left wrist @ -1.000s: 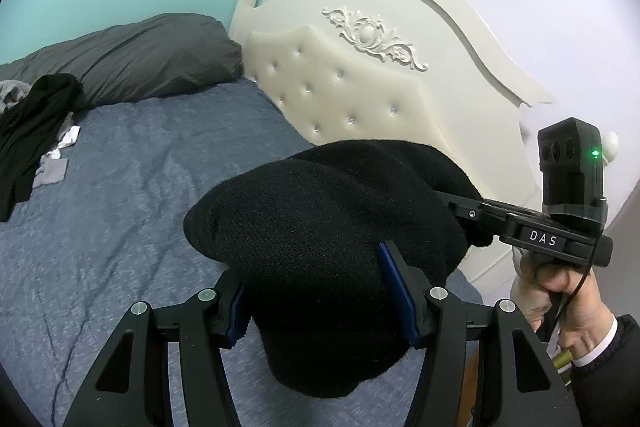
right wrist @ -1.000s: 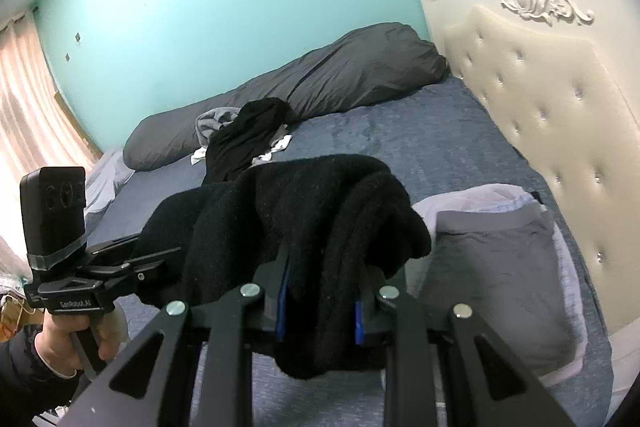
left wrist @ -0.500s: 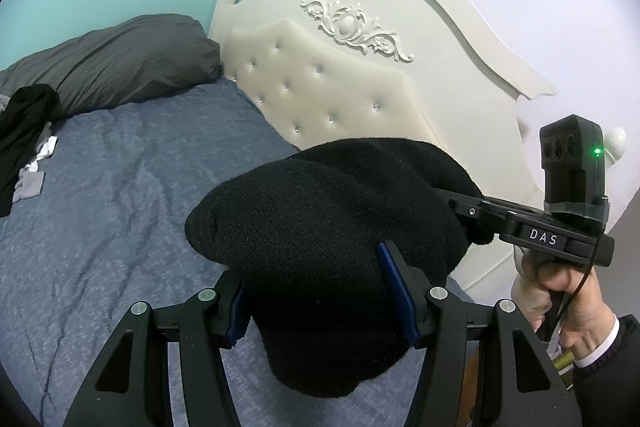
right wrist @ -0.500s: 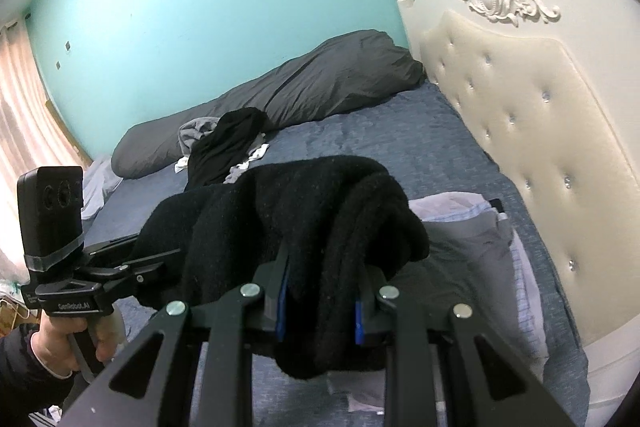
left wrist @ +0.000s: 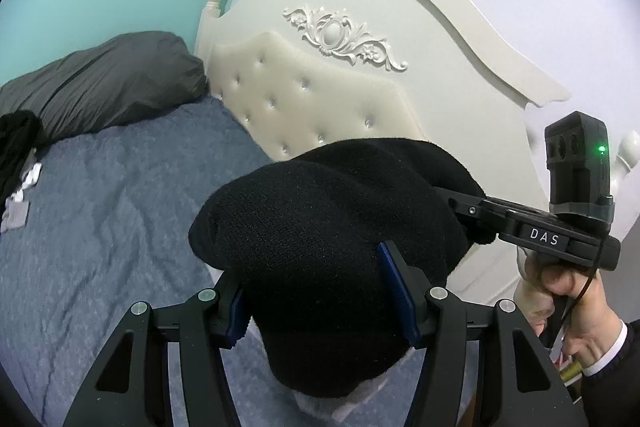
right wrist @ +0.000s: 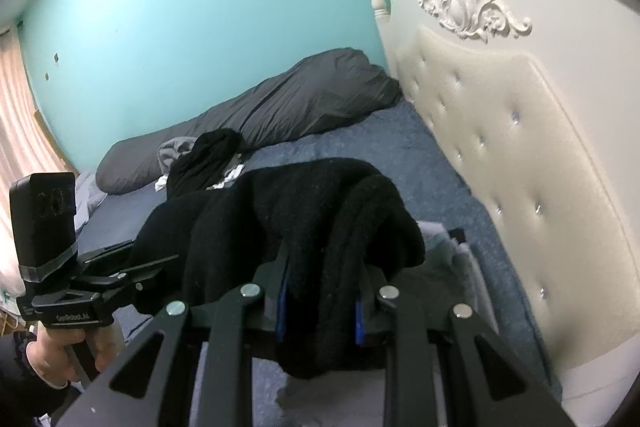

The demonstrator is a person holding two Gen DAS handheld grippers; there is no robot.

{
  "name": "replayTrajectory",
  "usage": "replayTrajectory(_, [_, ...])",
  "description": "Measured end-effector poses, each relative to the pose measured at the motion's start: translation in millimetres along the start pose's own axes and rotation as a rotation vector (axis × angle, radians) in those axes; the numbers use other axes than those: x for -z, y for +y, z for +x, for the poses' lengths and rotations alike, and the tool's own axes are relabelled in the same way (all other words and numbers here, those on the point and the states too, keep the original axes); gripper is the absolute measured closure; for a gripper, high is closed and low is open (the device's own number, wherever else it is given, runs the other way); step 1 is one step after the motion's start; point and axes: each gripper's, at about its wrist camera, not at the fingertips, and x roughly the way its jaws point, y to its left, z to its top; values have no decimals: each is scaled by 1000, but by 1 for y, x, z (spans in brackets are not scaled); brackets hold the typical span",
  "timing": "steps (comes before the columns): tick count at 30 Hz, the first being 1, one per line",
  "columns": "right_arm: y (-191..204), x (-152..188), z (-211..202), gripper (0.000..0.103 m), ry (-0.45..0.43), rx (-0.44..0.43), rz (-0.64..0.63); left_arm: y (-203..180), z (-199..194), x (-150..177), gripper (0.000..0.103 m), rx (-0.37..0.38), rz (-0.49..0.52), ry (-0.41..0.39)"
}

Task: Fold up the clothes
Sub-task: 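Grip the sweatshirt end with both tools and lift it toward the headboard, then carry the folded sweatshirt with both tools over the stack of folded clothes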

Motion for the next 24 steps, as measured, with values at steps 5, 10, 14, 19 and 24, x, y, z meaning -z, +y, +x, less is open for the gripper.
replayTrajectory(5, [-17,-15,3,80,-27,17,-1,-8,18,-17,41,-3,23,-21])
replayTrajectory(10, [-35,-25,9,80,-49,32,1,-13,36,-23,41,-5,22,-33])
replayTrajectory(14, [-49,-24,15,80,-54,45,11,-16,54,-21,41,-4,17,-31])
replayTrajectory(19, [-62,-22,21,80,-76,47,32,-24,68,-14,41,-36,40,-53])
replayTrajectory(24, [-74,-8,27,80,-66,39,42,-26,80,1,41,-43,63,-42])
